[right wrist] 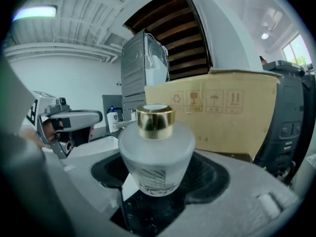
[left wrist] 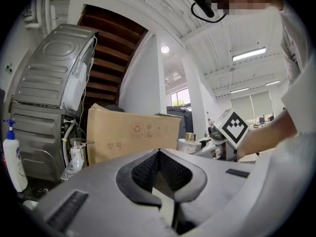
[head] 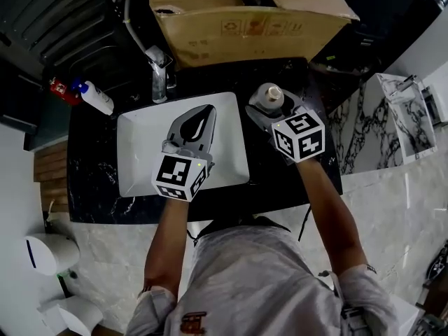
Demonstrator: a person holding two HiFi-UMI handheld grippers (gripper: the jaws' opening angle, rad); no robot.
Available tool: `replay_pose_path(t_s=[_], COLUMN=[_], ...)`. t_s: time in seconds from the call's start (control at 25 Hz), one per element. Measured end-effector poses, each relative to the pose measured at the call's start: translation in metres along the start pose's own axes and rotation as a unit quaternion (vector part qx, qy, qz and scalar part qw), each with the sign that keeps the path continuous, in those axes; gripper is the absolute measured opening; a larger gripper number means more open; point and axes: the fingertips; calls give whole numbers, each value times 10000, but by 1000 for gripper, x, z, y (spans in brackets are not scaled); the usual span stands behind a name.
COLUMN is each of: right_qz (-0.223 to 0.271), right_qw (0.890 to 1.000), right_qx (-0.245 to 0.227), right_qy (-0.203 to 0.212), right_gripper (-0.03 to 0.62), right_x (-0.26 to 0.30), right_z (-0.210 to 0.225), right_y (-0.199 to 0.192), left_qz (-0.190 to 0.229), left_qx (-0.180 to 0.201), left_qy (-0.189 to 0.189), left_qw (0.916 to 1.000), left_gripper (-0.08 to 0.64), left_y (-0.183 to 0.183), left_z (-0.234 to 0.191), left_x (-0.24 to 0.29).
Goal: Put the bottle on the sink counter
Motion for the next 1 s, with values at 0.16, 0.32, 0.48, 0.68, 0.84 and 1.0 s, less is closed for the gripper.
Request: replay_pose_path(t_s=[0.16,0.32,0.48,0.68,0.84,1.0], right_qz=[-339,-643,-809,-962,-1027,-1106], right_qw=[9994,9979,9966,9951,9943,9934], right_qx=[43,8,-59,-193,-233,-237], right_qy=[-64,-117,-137,-138,-156,-169], right_gripper=[328,328,328,328,328,328], right_x=[18,27,33,38,40,40], right_z=[9,15,17,16,17,18], right_y=[-28,-50,-62,-73,-77,-83], left_qz=[-102,-195,-194,-194,-192,-222], left_qx=[-59,-127,-210,-261,-277,-292], left_qy=[-24,-67,-66,-78,-93,-100], left_qw=[9999,9997,9996,9994,9994,9993], left_gripper=[0,0,0,0,0,0], left_y=[-14,-24,-28,-29,-30,-32], left_z=[-7,-7,-10,-11,-12,-11], left_x=[2,0,1,1,1,0])
Point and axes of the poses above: the fingertips, and each gripper's own axes: x forward along the fingers, z to its right, y out of its top, and after that the axes turned 12 degrees about z, right-handed
